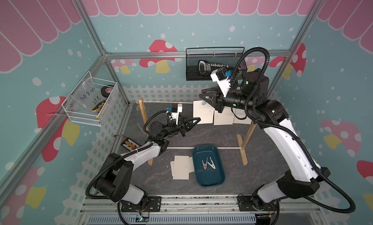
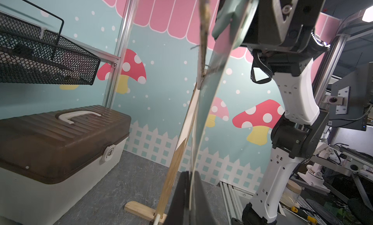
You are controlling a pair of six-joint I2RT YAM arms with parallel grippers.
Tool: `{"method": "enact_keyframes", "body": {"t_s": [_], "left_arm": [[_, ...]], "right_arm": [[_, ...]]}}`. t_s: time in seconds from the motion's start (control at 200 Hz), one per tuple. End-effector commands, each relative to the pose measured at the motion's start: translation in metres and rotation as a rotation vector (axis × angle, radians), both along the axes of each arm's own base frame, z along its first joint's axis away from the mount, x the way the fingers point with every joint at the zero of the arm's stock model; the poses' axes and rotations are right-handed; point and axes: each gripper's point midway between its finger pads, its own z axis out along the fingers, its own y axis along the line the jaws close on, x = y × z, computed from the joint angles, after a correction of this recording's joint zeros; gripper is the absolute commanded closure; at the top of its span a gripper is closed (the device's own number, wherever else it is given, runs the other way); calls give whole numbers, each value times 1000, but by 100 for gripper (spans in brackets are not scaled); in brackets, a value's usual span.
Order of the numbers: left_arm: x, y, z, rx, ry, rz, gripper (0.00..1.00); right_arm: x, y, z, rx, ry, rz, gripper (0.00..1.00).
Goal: Remove the postcards from the strings
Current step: Remove the clamp from the clothesline, then place the clamp in the storage box.
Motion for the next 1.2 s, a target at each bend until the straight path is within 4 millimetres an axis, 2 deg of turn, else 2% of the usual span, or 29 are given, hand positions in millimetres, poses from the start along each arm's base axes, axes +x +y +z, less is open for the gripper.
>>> {"method": "enact_keyframes", "body": {"t_s": [0.0, 0.145, 0.585, 0.755, 0.871, 0.951, 1.031, 1.126, 1.196], "left_arm": [[2, 2, 8, -9, -12, 0, 100], [5, 3, 2, 10, 14, 27, 100], [-12, 14, -8, 79, 46, 78, 100], [-17, 19, -12, 122, 65, 108, 100], [-17, 23, -18, 169, 150, 147, 100], [-29, 22, -24, 236, 204, 145, 100], [-42, 24, -36, 320, 251, 189, 100], [-61, 30, -49, 381, 309, 210, 100], [-73, 36, -59, 400, 370, 223, 100]], "right_arm": [[-6, -6, 15, 32, -36, -11, 87], [-6, -9, 23, 57, -40, -32, 89], [-24, -29, 66, 153, -142, -71, 94], [-36, -42, 84, 203, -164, -99, 95], [-48, -53, 88, 215, -143, -116, 96], [-63, -63, 80, 201, -113, -109, 97], [-79, -78, 60, 187, -86, -135, 97], [-91, -94, 23, 155, -28, -179, 100], [-100, -98, -7, 116, 37, -177, 100]]}}
